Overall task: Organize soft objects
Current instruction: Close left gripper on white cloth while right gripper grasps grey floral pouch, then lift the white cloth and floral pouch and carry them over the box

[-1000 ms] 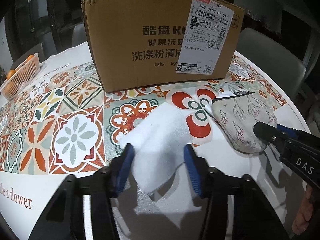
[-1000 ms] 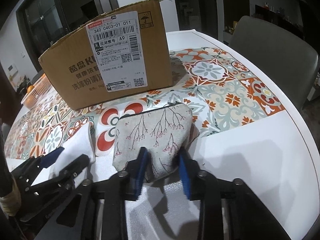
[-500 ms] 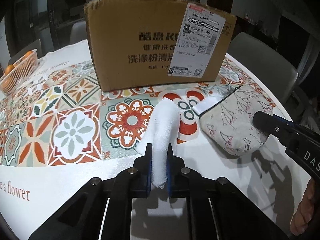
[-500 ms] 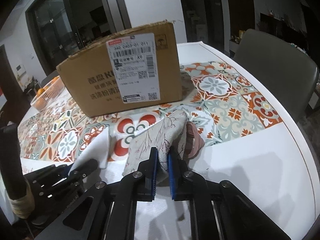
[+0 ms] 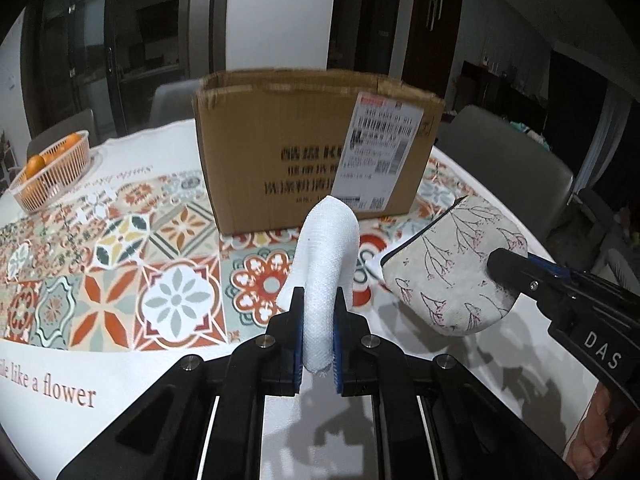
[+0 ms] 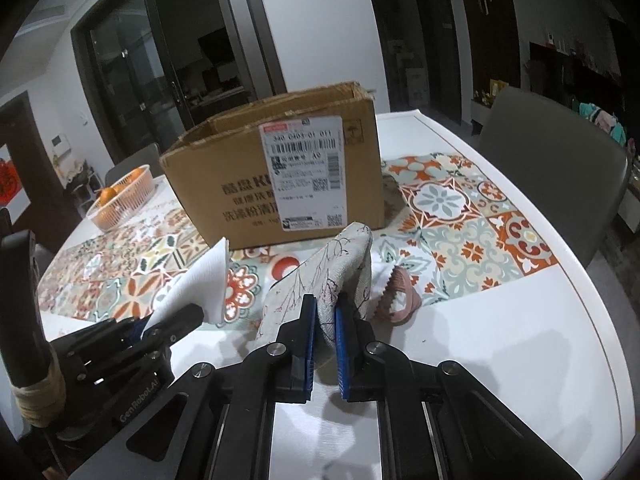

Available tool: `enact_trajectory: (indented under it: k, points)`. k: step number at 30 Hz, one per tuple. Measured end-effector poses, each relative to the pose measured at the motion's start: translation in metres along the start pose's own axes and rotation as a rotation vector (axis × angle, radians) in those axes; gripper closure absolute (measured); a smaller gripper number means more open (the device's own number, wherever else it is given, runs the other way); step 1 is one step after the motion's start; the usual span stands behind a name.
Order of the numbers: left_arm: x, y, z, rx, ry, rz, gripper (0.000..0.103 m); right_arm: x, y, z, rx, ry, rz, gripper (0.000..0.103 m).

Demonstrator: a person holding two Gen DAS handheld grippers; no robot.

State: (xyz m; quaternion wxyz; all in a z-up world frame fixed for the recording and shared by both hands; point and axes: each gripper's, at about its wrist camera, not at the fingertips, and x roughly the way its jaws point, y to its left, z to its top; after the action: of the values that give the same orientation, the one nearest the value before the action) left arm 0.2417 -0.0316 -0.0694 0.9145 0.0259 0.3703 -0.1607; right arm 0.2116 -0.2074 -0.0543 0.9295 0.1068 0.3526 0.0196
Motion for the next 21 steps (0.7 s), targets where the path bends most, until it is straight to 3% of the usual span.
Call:
enact_trajectory:
  k: [21]
  points:
    - [-0.06,0.003,0.04,0.02,-0.2,0.004,0.09,-0.05,0.022,0.039,-0.045,-0.193,0.015,0.093]
